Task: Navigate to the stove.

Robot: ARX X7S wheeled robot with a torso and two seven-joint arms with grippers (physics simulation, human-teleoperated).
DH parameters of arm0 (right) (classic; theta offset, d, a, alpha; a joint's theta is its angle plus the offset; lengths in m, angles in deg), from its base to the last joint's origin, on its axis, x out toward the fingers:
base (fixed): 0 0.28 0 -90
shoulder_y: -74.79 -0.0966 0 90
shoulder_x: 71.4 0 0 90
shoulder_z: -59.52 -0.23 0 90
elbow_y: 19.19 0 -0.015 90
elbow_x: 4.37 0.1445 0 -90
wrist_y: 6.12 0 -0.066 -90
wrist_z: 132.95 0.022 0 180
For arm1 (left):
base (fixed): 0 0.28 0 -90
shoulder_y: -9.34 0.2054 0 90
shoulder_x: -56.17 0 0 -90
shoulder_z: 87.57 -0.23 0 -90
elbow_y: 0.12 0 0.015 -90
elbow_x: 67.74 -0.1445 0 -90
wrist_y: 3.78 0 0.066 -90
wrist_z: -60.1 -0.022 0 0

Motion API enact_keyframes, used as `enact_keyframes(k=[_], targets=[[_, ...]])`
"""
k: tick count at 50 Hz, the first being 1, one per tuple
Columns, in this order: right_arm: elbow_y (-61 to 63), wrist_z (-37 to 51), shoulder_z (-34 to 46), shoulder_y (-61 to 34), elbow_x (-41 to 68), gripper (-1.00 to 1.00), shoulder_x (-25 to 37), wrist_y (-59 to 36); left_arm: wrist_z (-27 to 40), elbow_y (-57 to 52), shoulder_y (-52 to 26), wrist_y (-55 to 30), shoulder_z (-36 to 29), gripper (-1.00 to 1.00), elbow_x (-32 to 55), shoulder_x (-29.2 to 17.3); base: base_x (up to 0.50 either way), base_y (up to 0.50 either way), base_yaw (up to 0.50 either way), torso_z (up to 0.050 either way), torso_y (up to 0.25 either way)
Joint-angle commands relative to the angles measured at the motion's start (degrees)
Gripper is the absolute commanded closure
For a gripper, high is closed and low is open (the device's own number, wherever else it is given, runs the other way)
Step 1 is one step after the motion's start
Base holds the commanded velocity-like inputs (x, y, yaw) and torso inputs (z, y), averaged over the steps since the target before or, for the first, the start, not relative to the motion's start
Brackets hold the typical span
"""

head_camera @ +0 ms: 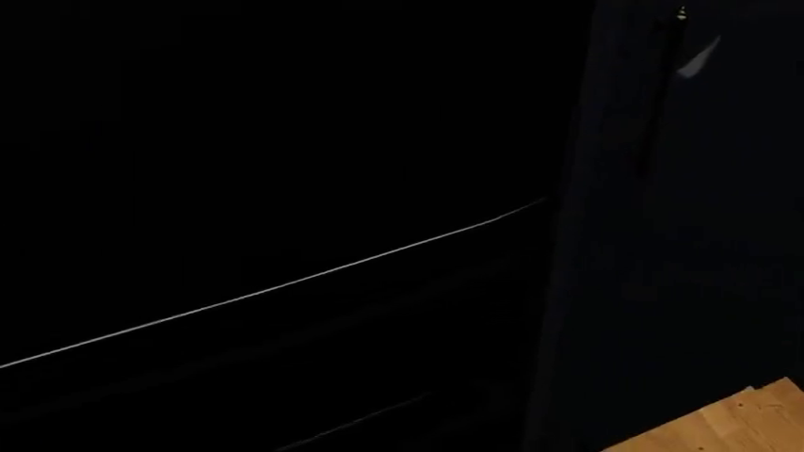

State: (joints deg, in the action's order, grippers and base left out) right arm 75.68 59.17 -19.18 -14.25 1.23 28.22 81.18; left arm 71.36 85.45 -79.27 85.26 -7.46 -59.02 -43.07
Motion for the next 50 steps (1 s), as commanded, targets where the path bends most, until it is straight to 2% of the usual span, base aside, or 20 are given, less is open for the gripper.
enact_keyframes(k=[1,50], targets=[[-0.11,0.43,0.42,-0.09,0.23,-1.0,0.34,0.16,0.38,0.31,-0.18,0.23,-0.39,-1.0,0.35,-0.33,0.0,0.0,-0.5,0.0,0.0],[-0.32,2.4,1.9,-0.16,0.75,-1.0,1.55,0.65,2.02,0.33,-0.47,0.14,-2.08,-1.0,1.4,-1.65,0.0,0.0,-0.5,0.0,0.0]])
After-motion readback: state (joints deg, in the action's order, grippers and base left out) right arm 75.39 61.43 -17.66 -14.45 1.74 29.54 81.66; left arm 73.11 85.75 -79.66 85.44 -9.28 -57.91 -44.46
